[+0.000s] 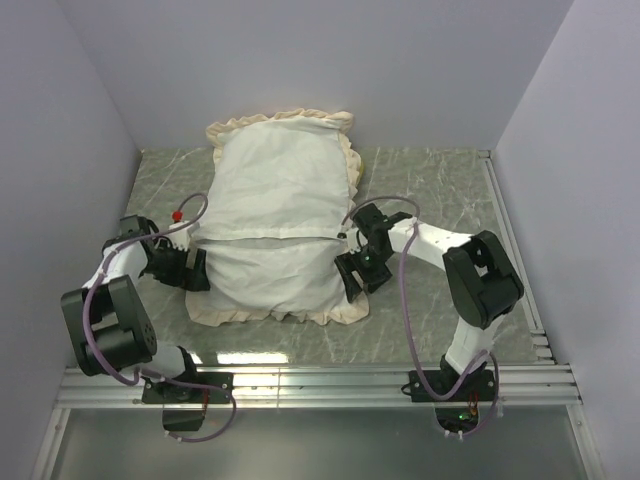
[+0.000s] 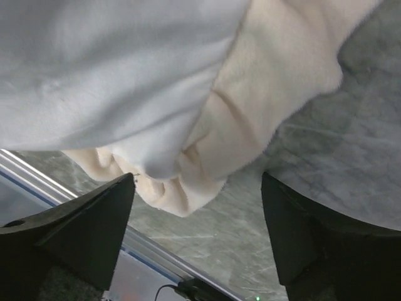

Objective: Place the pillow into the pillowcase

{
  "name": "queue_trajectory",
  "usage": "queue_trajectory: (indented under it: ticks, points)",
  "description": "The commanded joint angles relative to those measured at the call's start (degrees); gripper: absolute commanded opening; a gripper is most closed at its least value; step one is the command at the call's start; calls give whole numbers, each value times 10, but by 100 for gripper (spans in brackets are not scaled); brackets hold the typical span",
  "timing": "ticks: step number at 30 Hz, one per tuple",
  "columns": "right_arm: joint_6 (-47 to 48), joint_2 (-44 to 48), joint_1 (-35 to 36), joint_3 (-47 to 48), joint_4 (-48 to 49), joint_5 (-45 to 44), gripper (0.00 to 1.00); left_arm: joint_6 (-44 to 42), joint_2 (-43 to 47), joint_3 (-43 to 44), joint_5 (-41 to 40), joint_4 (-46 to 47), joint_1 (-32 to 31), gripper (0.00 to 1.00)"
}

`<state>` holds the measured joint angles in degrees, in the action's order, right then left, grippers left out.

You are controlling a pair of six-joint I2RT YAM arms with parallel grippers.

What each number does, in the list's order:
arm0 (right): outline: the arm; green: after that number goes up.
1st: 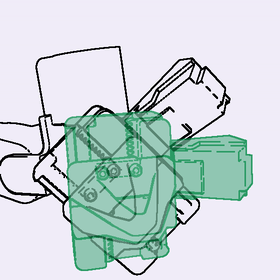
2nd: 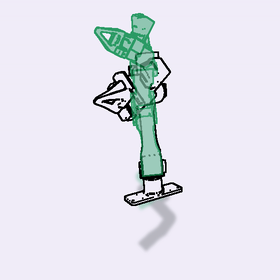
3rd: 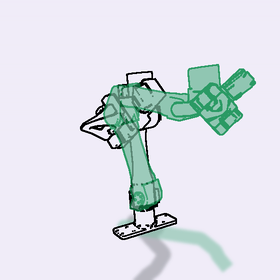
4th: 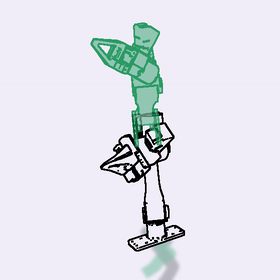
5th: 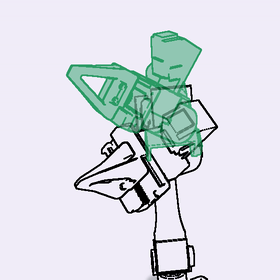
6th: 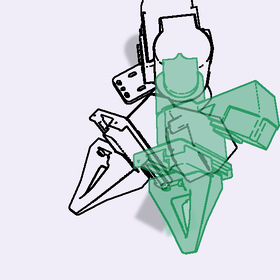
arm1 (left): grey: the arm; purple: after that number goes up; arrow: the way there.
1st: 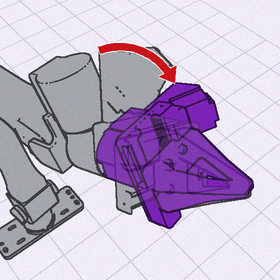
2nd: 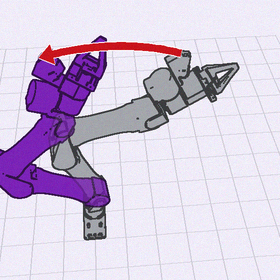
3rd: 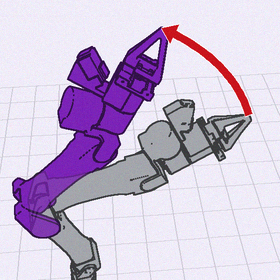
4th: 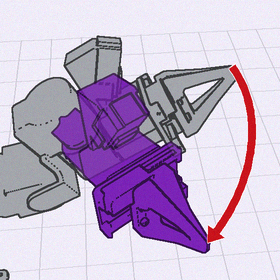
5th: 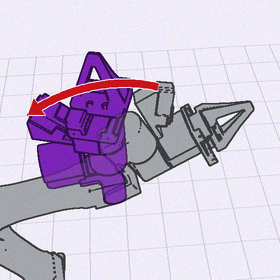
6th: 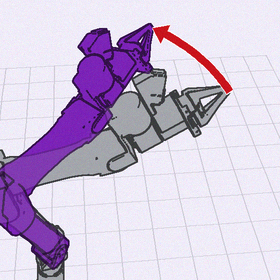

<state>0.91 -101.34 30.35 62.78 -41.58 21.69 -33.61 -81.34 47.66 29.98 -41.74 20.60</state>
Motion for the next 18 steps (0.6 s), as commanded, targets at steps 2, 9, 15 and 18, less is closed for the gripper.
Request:
queue_trajectory:
  ticks: [2, 9, 15, 18]
  points:
    - [-1, -44, 3, 13, 19, 64, 70, 5, -20, -13, 24, 43, -12, 97]
    - [4, 59, 2, -7, 41, 128, 0, -48, 18, 18, 83, -66, -5, 13]
    - [-6, 276, -10, -3, 53, 149, 0, -67, 137, 153, 133, -219, 8, 0]
    - [10, 343, -13, 32, 45, 145, 0, 2, 182, 230, 172, -204, 8, 0]
